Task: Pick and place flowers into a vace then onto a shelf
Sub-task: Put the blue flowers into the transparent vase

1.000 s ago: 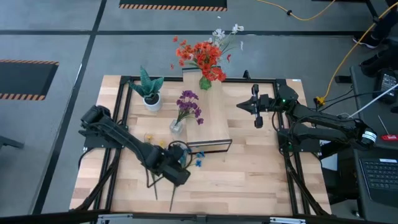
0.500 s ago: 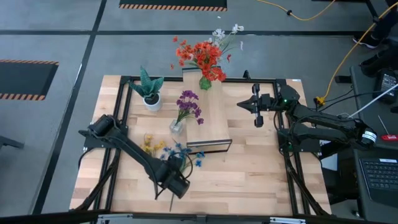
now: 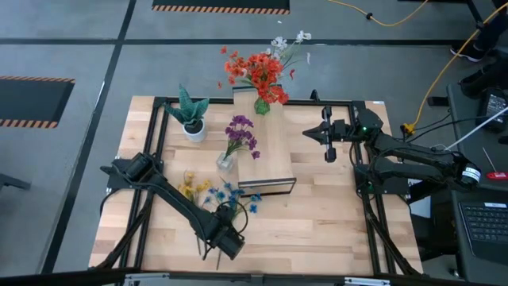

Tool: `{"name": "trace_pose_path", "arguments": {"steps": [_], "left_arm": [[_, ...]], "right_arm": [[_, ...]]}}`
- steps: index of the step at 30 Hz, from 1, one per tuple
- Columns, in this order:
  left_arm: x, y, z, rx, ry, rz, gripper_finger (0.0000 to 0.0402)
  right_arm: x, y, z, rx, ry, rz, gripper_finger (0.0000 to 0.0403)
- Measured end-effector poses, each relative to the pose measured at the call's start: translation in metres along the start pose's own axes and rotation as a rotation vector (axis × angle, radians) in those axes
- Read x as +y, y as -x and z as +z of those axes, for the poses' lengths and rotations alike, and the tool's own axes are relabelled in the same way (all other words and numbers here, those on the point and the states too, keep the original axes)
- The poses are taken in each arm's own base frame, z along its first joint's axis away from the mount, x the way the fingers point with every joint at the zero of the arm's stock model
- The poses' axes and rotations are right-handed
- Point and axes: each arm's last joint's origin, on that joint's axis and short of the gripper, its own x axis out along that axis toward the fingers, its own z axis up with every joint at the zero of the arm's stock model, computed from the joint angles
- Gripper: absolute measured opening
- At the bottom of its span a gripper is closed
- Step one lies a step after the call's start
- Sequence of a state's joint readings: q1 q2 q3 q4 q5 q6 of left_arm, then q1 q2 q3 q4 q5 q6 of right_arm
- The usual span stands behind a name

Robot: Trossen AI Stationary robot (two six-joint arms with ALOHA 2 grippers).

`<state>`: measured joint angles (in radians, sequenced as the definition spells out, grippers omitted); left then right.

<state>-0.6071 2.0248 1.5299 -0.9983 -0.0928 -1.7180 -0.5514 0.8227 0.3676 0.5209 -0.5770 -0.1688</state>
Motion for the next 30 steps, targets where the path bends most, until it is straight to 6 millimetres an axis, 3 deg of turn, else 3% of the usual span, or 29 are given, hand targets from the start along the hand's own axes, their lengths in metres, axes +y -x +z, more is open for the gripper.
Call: {"name": "trace_pose_path", "arguments": {"steps": [9, 19, 30], "left_arm": [[-0.002, -0.023, -0.001, -0.036, 0.019, 0.051, 0.0181], [-0.004, -0.045, -0.002, -0.058, -0.019, 0.108, 0.0183], [-0.004, -0.047, -0.001, -0.091, -0.022, 0.105, 0.0182]], "right_arm": [[0.0, 0.0, 0.0, 0.0, -0.003, 0.0, 0.0012], [0.0, 0.0, 0.0, 0.0, -0.003, 0.0, 0.0012], [0.0, 0.0, 0.0, 0.0, -0.003, 0.0, 0.0012]]}}
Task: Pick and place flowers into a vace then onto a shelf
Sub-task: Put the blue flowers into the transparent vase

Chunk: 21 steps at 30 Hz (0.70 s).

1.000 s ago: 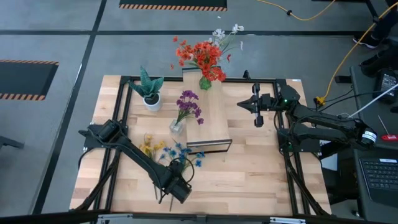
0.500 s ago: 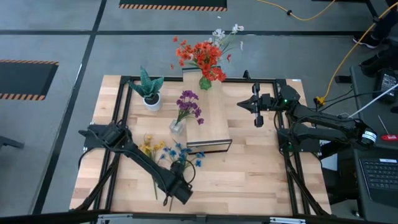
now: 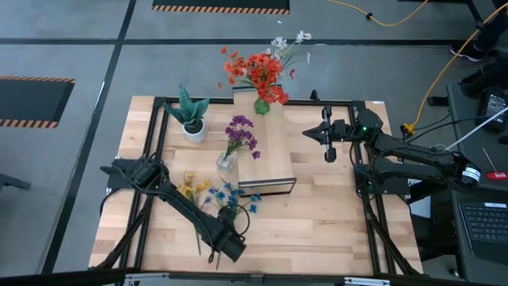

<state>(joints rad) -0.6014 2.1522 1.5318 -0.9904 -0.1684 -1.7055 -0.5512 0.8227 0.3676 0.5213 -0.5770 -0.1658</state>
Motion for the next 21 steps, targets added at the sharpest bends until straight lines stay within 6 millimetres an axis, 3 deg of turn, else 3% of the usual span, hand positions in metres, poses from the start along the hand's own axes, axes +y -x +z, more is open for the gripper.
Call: {"name": "trace_pose_path", "arguments": {"steps": [14, 21], "left_arm": [[-0.0023, -0.0008, 0.001, -0.045, 0.008, -0.029, 0.018], [-0.0025, -0.0012, 0.0019, -0.028, 0.017, -0.027, 0.0117]], "right_arm": [[0.0, 0.0, 0.0, 0.0, 0.0, 0.0, 0.0012], [-0.0001, 0.0, 0.0002, -0.001, 0.0, 0.0, 0.0012]]}}
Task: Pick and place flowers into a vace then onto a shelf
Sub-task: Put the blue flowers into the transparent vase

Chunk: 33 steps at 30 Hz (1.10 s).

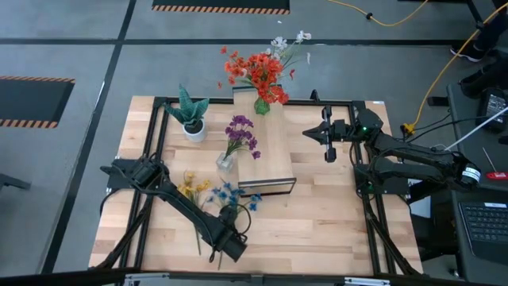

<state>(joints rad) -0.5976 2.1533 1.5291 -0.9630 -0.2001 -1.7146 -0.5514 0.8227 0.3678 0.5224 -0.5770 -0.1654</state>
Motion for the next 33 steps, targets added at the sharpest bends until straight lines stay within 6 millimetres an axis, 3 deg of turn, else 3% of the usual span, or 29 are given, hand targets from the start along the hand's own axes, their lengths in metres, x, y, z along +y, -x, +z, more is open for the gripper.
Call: {"name": "trace_pose_path", "arguments": {"steps": [7, 13, 18, 23, 29, 33], "left_arm": [[0.0, 0.0, 0.0, 0.046, -0.021, 0.01, 0.0014], [0.001, 0.002, 0.0, 0.074, -0.058, 0.01, 0.0008], [0.005, 0.016, -0.002, 0.103, -0.059, -0.008, 0.0007], [0.015, 0.052, -0.006, 0.094, -0.01, -0.062, 0.0006], [0.032, 0.085, -0.019, -0.052, 0.009, -0.138, 0.0006], [0.045, 0.098, -0.03, -0.118, 0.003, -0.135, 0.0006]], "right_arm": [[0.0, 0.0, 0.0, -0.002, 0.002, 0.0, 0.0012], [0.0, 0.0, 0.0, -0.002, 0.001, 0.0, 0.0012], [0.0, 0.0, 0.0, -0.001, 0.001, 0.0, 0.0012], [0.0, 0.0, 0.0, 0.004, -0.003, 0.001, 0.0012], [0.0, 0.0, -0.001, 0.014, -0.01, 0.003, 0.0012], [0.0, 0.0, -0.002, 0.015, -0.014, 0.003, 0.0012]]}}
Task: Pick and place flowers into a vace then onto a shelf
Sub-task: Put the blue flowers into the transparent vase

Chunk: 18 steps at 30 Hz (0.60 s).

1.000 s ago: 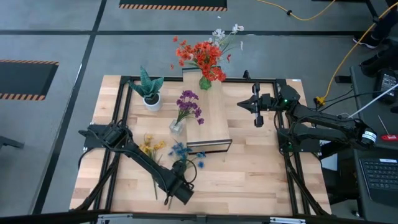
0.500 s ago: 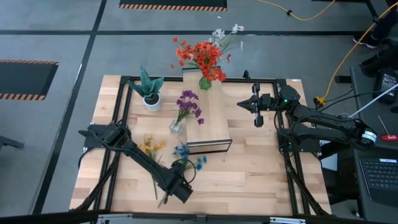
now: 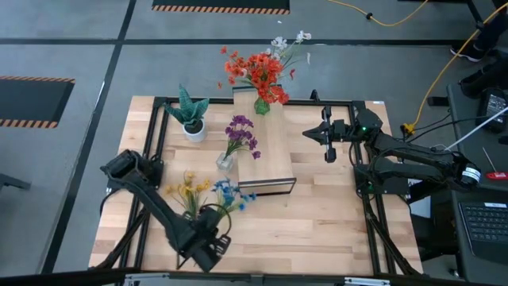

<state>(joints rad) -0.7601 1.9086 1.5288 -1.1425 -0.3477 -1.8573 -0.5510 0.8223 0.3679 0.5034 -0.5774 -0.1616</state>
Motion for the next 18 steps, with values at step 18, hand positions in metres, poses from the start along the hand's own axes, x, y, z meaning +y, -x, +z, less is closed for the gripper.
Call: {"name": "trace_pose_path", "arguments": {"steps": [18], "left_arm": [[0.044, 0.042, -0.023, -0.525, -0.043, -0.089, 0.0006]], "right_arm": [[0.0, 0.0, -0.001, 0.006, -0.003, 0.001, 0.0012]]}}
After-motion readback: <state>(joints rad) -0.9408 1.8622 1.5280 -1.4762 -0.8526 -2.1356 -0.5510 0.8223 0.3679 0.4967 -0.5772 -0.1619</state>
